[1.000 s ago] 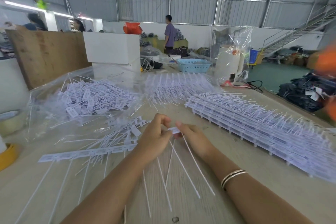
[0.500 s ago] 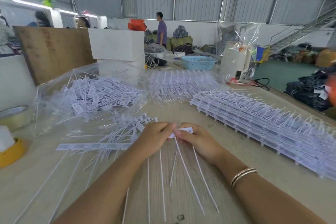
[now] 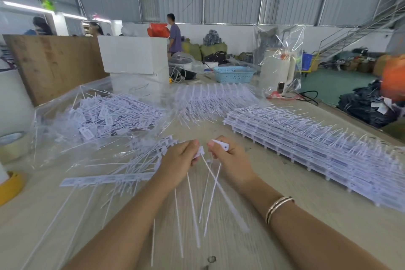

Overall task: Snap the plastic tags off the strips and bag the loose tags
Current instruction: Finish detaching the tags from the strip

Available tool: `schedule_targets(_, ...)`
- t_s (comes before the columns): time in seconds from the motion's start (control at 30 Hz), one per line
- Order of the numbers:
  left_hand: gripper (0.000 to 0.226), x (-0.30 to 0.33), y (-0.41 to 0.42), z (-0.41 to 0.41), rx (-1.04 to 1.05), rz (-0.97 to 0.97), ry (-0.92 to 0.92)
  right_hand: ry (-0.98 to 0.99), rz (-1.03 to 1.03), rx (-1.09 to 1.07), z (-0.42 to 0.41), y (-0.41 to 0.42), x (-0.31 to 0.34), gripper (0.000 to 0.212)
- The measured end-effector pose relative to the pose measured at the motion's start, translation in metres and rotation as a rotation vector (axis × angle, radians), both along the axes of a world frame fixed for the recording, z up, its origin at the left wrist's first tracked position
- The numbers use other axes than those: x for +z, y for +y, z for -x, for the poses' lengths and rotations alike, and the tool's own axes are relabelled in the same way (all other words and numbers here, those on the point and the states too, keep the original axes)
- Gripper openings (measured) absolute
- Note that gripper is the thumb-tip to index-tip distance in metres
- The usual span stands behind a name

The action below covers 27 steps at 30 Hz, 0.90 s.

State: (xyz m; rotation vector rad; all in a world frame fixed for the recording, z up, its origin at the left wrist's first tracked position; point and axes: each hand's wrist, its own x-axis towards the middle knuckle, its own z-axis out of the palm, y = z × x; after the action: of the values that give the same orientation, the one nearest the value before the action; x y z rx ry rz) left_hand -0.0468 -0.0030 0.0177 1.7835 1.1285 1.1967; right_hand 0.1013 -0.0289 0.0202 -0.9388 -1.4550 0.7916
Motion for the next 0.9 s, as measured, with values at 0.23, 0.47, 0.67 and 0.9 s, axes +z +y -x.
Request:
schedule_targets(0.23,0.029,-0.001,-0.008,-0.001,0.034,-0.171,0.255,-0.245,0.13,-0.421,-0.003,0.012,-0.007,0.03)
schedule_targets(0.47,0.03,0.006,-0.014,-0.003,-0.016,-0.234,0.223,-0.466,0.075,-0.154,0.004,0.0,-0.001,0.024)
schedule_targets(0.67,0.03,0.016,-0.014,0.002,0.362,-0.307,0.597,-0.153,0.106,0.027,0.0,-0.001,0.001,0.023)
schedule_targets(0.9,0.049,0.018,-0.016,-0.004,0.329,-0.314,0.735,-0.034,0.161,0.159,-0.002,0.002,-0.003,0.025)
